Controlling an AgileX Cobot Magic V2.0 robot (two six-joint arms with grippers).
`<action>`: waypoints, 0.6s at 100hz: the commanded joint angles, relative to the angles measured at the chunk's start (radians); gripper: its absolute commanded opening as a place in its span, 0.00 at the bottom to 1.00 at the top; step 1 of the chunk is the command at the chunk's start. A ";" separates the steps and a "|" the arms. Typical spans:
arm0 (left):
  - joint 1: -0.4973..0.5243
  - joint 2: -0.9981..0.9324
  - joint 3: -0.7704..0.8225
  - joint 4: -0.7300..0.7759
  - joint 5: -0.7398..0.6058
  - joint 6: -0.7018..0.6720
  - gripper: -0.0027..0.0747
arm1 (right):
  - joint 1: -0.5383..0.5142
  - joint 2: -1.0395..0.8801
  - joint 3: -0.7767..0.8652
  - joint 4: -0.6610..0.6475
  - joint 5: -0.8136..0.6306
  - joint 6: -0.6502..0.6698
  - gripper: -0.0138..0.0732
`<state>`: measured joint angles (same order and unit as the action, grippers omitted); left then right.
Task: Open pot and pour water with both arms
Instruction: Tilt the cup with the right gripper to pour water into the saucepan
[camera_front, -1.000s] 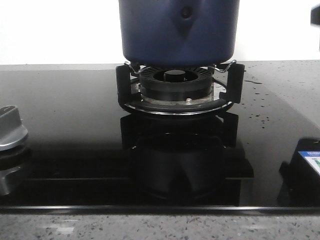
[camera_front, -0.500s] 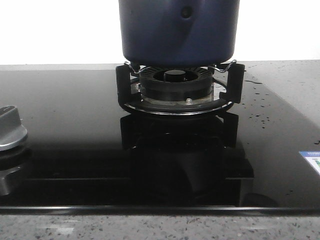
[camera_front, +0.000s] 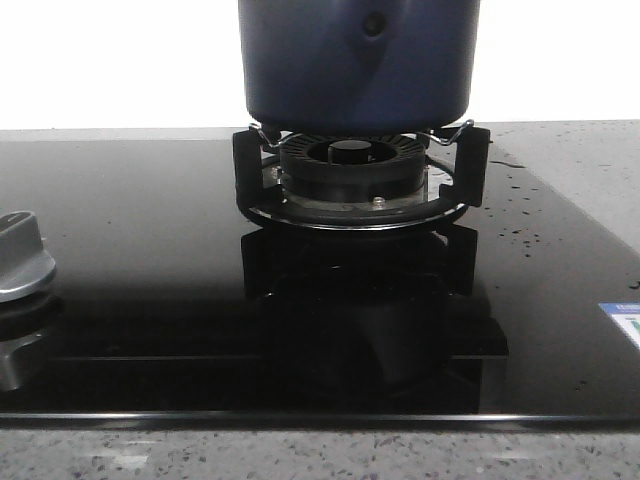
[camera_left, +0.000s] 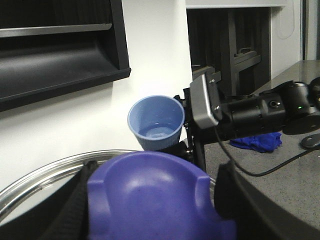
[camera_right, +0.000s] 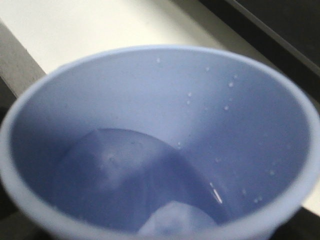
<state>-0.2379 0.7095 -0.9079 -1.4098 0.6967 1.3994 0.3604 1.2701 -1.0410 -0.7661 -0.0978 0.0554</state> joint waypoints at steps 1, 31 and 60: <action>0.003 -0.009 -0.030 -0.082 -0.043 -0.011 0.47 | 0.001 -0.013 -0.049 -0.095 -0.076 -0.001 0.51; 0.003 -0.010 -0.030 -0.082 -0.043 -0.011 0.47 | -0.002 0.008 -0.049 -0.245 -0.075 -0.001 0.51; 0.003 -0.010 -0.030 -0.082 -0.039 -0.011 0.47 | -0.002 0.025 -0.051 -0.353 -0.035 -0.029 0.51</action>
<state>-0.2379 0.7048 -0.9079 -1.4155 0.6867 1.3994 0.3604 1.3242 -1.0471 -1.1041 -0.1019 0.0363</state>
